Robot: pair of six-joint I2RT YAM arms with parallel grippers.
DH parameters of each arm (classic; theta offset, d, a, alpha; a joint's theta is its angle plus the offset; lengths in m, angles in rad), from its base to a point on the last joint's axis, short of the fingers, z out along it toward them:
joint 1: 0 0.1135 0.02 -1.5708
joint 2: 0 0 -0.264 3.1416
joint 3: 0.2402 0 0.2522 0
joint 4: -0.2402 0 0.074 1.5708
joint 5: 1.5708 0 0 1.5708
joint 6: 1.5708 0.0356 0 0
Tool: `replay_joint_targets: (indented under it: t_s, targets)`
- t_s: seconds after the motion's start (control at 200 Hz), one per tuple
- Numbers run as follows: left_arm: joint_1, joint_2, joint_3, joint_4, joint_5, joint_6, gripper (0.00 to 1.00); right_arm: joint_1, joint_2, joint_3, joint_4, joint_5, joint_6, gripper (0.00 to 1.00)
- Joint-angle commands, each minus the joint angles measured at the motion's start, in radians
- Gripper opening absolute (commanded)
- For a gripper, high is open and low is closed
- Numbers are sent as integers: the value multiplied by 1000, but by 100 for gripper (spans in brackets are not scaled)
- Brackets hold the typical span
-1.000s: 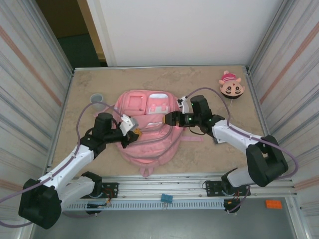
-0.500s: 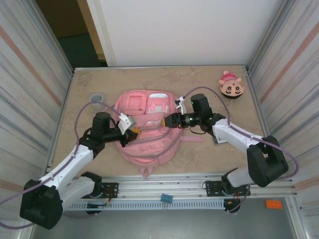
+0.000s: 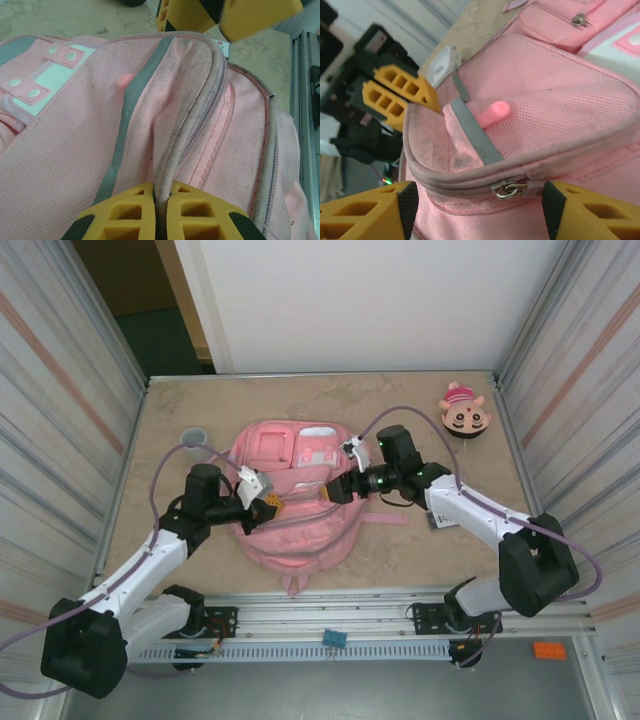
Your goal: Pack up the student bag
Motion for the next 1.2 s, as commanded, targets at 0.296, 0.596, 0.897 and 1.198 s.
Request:
replay_joint_targets:
  t_s: [0.296, 0.596, 0.897, 1.198]
  targets:
    - [16, 24, 80, 125, 156, -10, 0, -75, 10, -4, 8, -55, -371, 67]
    - [20, 40, 95, 118, 183, -3, 0, -70, 109, 36, -32, -138, -489, 61]
    - [21, 42, 100, 104, 126, 5, 0, -70, 83, 63, -123, -195, -523, 18]
    - [20, 47, 105, 92, 98, 8, 0, -68, 65, 80, -160, -233, -504, 0]
